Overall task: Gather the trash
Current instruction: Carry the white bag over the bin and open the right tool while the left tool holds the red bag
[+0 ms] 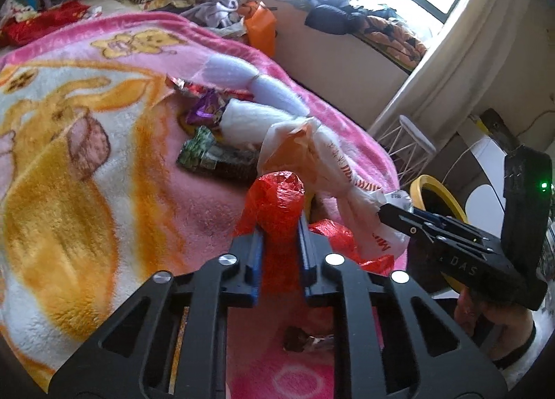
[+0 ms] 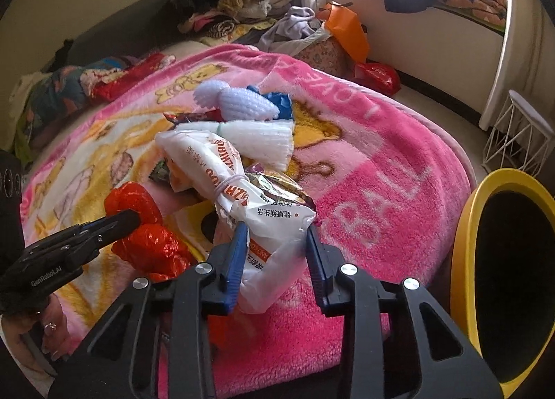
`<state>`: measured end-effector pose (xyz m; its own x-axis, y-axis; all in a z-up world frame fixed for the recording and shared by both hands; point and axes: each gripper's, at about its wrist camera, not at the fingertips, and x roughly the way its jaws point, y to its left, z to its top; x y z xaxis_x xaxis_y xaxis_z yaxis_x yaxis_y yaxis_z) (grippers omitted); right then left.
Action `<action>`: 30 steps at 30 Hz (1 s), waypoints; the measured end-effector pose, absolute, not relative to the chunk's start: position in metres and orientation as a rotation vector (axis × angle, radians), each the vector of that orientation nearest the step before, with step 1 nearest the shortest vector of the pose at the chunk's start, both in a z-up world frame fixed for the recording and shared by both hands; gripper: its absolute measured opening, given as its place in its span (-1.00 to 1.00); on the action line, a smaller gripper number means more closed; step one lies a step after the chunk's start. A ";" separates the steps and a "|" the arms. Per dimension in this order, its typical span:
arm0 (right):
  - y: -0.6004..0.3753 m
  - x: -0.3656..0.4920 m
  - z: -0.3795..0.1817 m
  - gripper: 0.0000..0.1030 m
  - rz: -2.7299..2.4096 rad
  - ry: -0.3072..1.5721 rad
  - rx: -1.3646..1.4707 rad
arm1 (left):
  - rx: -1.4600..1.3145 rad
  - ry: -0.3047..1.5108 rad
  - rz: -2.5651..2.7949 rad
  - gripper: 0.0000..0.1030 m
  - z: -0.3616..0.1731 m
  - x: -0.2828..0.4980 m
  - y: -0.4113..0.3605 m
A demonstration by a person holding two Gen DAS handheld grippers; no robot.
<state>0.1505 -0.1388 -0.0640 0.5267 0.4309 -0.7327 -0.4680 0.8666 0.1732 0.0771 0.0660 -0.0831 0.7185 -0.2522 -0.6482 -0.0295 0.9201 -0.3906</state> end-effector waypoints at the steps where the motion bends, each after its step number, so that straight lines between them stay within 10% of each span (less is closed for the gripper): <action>1: -0.140 0.149 -0.063 -0.42 0.544 0.857 -0.037 | -0.388 0.750 -0.133 -0.82 -0.078 0.074 0.066; 30: -0.262 0.125 0.006 -0.48 0.305 0.545 0.224 | -0.220 0.583 -0.227 -0.86 0.004 0.081 -0.011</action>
<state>0.1255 -0.2618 0.0057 0.8119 0.3422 -0.4729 -0.2244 0.9309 0.2884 0.0809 -0.0114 0.0036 0.8111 -0.2729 -0.5173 0.1490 0.9517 -0.2684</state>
